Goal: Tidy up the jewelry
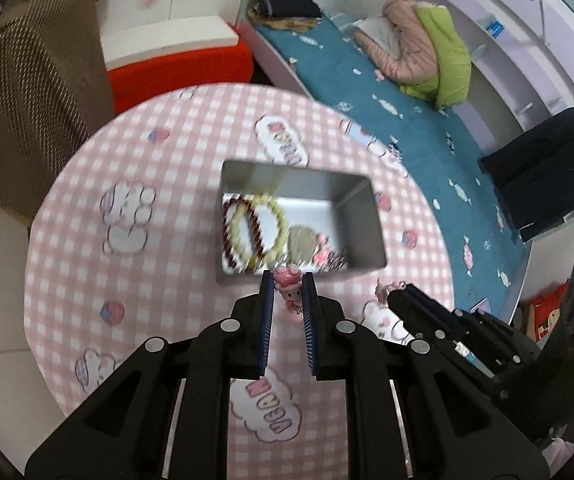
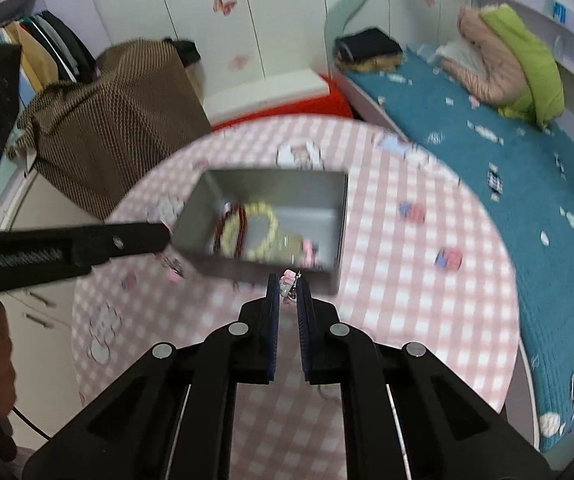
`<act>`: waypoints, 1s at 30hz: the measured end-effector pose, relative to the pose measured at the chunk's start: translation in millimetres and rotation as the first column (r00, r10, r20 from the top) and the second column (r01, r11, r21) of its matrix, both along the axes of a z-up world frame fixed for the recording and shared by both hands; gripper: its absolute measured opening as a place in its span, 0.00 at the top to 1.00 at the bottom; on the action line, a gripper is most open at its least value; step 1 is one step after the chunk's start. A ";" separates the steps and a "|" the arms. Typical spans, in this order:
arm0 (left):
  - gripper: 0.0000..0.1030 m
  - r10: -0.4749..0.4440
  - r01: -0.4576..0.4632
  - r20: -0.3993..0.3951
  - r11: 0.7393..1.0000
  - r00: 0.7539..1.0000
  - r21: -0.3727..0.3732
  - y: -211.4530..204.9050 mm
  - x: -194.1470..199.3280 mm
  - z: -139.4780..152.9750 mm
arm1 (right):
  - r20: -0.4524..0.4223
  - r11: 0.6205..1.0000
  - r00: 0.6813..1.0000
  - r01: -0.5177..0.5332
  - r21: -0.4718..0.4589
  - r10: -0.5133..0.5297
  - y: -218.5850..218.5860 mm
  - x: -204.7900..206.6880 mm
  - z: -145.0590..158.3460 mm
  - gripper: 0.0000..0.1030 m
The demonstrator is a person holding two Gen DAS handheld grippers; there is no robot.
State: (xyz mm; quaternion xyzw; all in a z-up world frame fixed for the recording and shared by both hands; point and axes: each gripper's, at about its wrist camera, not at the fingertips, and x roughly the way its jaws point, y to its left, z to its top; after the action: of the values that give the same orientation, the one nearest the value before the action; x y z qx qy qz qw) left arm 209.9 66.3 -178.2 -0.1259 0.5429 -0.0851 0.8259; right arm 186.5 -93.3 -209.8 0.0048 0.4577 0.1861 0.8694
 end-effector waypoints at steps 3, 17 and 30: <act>0.86 -0.009 0.009 0.013 1.000 1.000 -0.001 -3.8 8.8 4.8 | 0.031 1.000 1.000 0.004 0.012 -0.004 0.0 10.9 11.1 0.93; 0.76 0.003 0.000 -0.059 0.999 0.998 0.042 -3.9 32.2 -19.2 | -0.004 0.999 0.999 0.044 -0.001 -0.044 0.7 37.0 3.2 0.89; 0.71 0.042 -0.035 -0.081 0.995 0.996 0.090 26.6 13.0 -21.4 | -0.009 0.989 0.989 0.146 -0.027 -0.147 -10.9 15.7 11.1 0.72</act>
State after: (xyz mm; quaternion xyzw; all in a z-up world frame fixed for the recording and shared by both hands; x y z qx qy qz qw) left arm 222.9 92.9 -199.6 -0.1032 0.5773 -0.0399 0.8090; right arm 202.2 -104.2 -198.7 0.0279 0.4635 0.1155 0.8781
